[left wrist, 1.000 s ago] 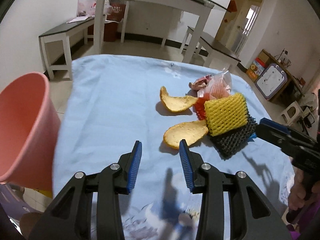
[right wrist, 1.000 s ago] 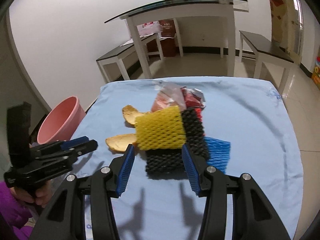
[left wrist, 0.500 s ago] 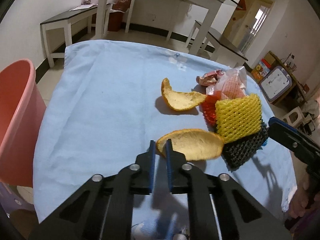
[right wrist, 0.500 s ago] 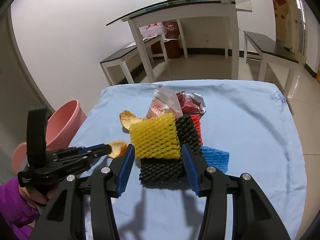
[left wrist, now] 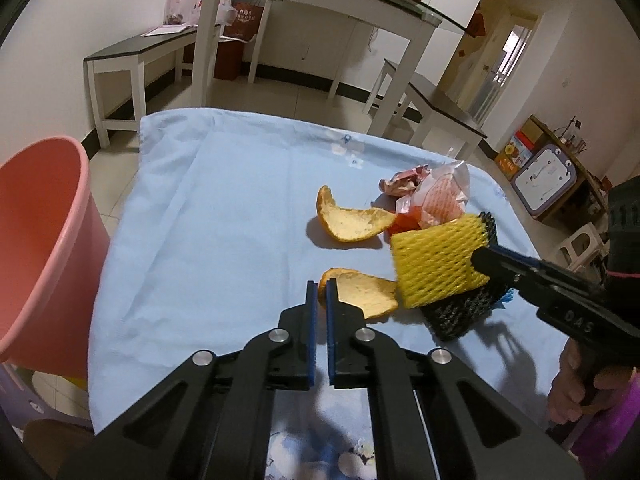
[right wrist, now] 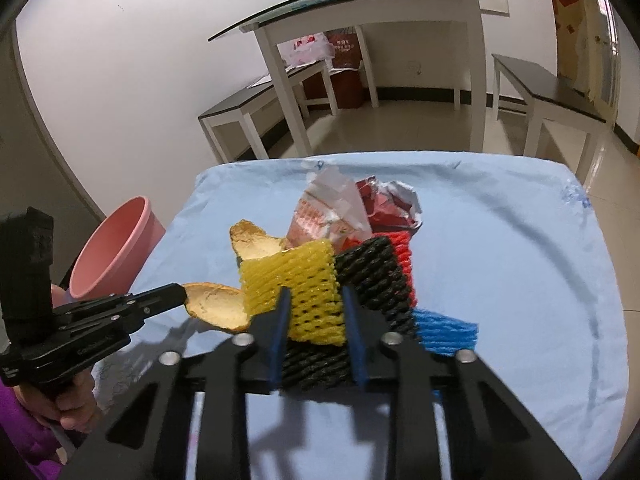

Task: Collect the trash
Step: 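Grasp the yellow foam net with the right tool, then grasp the orange peel with the left tool while the right tool holds the yellow net, then carry the orange peel and yellow net over the pink bucket and open both tools, then grasp the black mesh net with the right tool while the left tool grasps another orange peel, then carry the black net and orange peel over the pink bucket and open both tools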

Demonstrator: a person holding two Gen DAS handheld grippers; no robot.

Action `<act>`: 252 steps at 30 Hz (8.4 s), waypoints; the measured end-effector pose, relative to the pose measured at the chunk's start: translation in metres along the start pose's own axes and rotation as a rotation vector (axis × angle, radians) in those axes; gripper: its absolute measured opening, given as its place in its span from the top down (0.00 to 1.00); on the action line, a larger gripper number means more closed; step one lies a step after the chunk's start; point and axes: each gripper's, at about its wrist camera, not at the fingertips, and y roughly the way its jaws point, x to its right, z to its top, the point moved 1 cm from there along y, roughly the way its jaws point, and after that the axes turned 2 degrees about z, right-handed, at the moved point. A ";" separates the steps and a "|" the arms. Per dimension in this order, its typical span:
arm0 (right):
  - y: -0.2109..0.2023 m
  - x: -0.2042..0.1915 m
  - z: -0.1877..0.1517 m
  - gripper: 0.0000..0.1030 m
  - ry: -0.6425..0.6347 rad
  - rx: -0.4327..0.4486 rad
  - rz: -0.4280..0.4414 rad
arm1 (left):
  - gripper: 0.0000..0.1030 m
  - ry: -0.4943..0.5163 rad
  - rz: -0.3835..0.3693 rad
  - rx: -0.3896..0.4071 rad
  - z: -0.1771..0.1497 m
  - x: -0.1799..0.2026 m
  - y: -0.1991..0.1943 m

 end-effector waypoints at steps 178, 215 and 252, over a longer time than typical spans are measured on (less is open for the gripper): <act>-0.045 -0.021 0.003 0.67 -0.079 0.097 -0.064 | 0.67 0.010 0.081 0.102 0.024 -0.016 -0.027; 0.000 0.020 0.007 0.90 -0.025 -0.026 0.030 | 0.97 0.003 0.077 0.034 0.048 -0.004 0.046; 0.009 -0.220 0.078 0.91 -0.311 0.112 0.185 | 0.97 -0.294 0.369 0.373 0.020 -0.141 -0.154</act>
